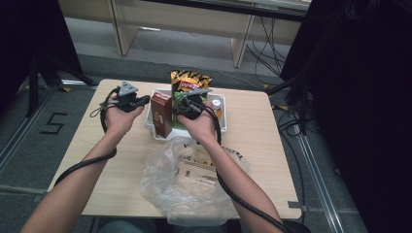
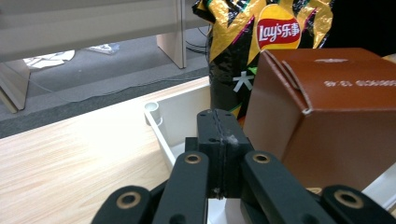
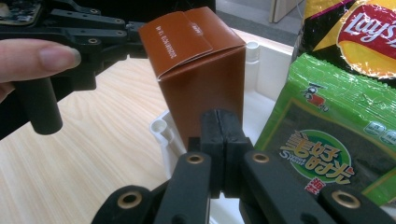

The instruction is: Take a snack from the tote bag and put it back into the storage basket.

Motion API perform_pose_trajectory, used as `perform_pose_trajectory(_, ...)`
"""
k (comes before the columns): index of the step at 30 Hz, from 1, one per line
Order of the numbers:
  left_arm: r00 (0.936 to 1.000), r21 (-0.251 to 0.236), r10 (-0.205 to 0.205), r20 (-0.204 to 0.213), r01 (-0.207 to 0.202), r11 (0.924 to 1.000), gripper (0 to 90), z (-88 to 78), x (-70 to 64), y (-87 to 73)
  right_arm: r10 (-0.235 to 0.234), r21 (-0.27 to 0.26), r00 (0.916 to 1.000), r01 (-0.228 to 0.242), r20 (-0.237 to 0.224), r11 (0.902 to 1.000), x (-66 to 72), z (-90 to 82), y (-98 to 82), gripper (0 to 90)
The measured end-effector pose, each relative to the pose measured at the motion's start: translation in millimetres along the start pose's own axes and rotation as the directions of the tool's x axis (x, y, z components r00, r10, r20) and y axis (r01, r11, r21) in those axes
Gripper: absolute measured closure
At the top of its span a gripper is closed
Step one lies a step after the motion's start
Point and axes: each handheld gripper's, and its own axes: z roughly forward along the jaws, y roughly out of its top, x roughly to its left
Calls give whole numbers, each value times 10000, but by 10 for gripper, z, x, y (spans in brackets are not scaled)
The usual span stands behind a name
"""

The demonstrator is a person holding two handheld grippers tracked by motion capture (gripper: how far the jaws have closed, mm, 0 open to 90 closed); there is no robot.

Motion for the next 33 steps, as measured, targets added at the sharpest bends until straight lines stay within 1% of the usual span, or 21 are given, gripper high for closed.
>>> perform_pose_trajectory(2, 10000, 7, -91, 11, 91, 10000, 892, 5, -9, 4, -89, 31, 9999, 89, 74, 10000, -6, 10, 7, 900)
perform_pose_trajectory(3, 10000, 31, -37, 0, 37, 10000, 892, 21, -8, 19, 22, 126, 10000, -23, 73, 9999, 6, 24, 29, 900)
perform_pose_trajectory(5, 10000, 111, 36, -41, -36, 9999, 892, 35, -5, 28, -22, 131, 10000, 22, 58, 9999, 7, 38, 45, 900)
perform_pose_trajectory(6, 10000, 130, -66, -6, 66, 9999, 892, 40, -8, 27, -145, 119, 9998, 143, 114, 9998, 5, 51, 50, 900)
perform_pose_trajectory(8, 10000, 123, 10, 0, -10, 9999, 892, 43, -11, 30, -86, 199, 9999, 83, 135, 9998, 14, 62, 54, 900)
perform_pose_trajectory(9, 10000, 120, -41, 28, 40, 9999, 892, 43, -18, 27, -30, 12, 9999, 30, 147, 10000, 18, 85, 49, 900)
perform_pose_trajectory(11, 10000, 127, 5, 33, -5, 9999, 892, 44, -20, 23, -15, 253, 9999, 11, 128, 9997, 17, 79, 50, 900)
perform_pose_trajectory(12, 10000, 180, -1, 21, 0, 9998, 892, 41, -25, 13, -50, 79, 9998, 48, 180, 10000, 17, 106, 41, 900)
perform_pose_trajectory(14, 10000, 170, 24, 47, -24, 9999, 892, 42, -27, 8, -70, 97, 9997, 68, 231, 9999, 20, 125, 36, 900)
perform_pose_trajectory(15, 10000, 169, 42, 57, -43, 9998, 892, 43, -32, 7, -154, 296, 9997, 149, 185, 9995, 16, 116, 43, 900)
perform_pose_trajectory(16, 10000, 165, 11, 83, -12, 9999, 892, 47, -41, 5, -25, 346, 9998, 19, 178, 9994, 27, 120, 44, 900)
perform_pose_trajectory(18, 9998, 115, 69, 160, -71, 9999, 891, 51, -46, 1, -211, 271, 9995, 205, 244, 9994, 17, 137, 51, 900)
perform_pose_trajectory(19, 9998, 80, 52, 186, -54, 10000, 891, 53, -50, -3, -72, 105, 9996, 70, 274, 9999, 30, 152, 52, 900)
perform_pose_trajectory(20, 9998, 69, 32, 200, -34, 10000, 892, 53, -53, -7, 195, 258, 9994, -202, 284, 9995, 47, 143, 61, 900)
perform_pose_trajectory(21, 9997, 38, 76, 228, -77, 10000, 892, 53, -52, -9, -134, 264, 9996, 128, 241, 9996, 27, 140, 73, 900)
perform_pose_trajectory(22, 9996, 33, 106, 261, -107, 9999, 892, 50, -55, -9, -120, 187, 9995, 114, 275, 9998, 29, 145, 78, 900)
perform_pose_trajectory(23, 9996, 45, 133, 260, -134, 9999, 892, 46, -60, -9, 133, 366, 9995, -143, 275, 9992, 46, 133, 86, 900)
perform_pose_trajectory(24, 9995, 44, 149, 292, -150, 9999, 892, 45, -65, -9, -10, 240, 9997, 4, 244, 9997, 38, 138, 93, 900)
perform_pose_trajectory(26, 9994, 43, 163, 294, -164, 9999, 892, 44, -67, -9, -49, 228, 9995, 42, 308, 9997, 35, 144, 98, 900)
perform_pose_trajectory(28, 9994, 42, 188, 298, -189, 9998, 891, 41, -65, -10, -61, 18, 9991, 60, 411, 10000, 30, 162, 94, 900)
perform_pose_trajectory(33, 9993, 31, 186, 327, -187, 9998, 892, 20, -84, -12, -136, 123, 9991, 131, 411, 9998, 20, 169, 98, 900)
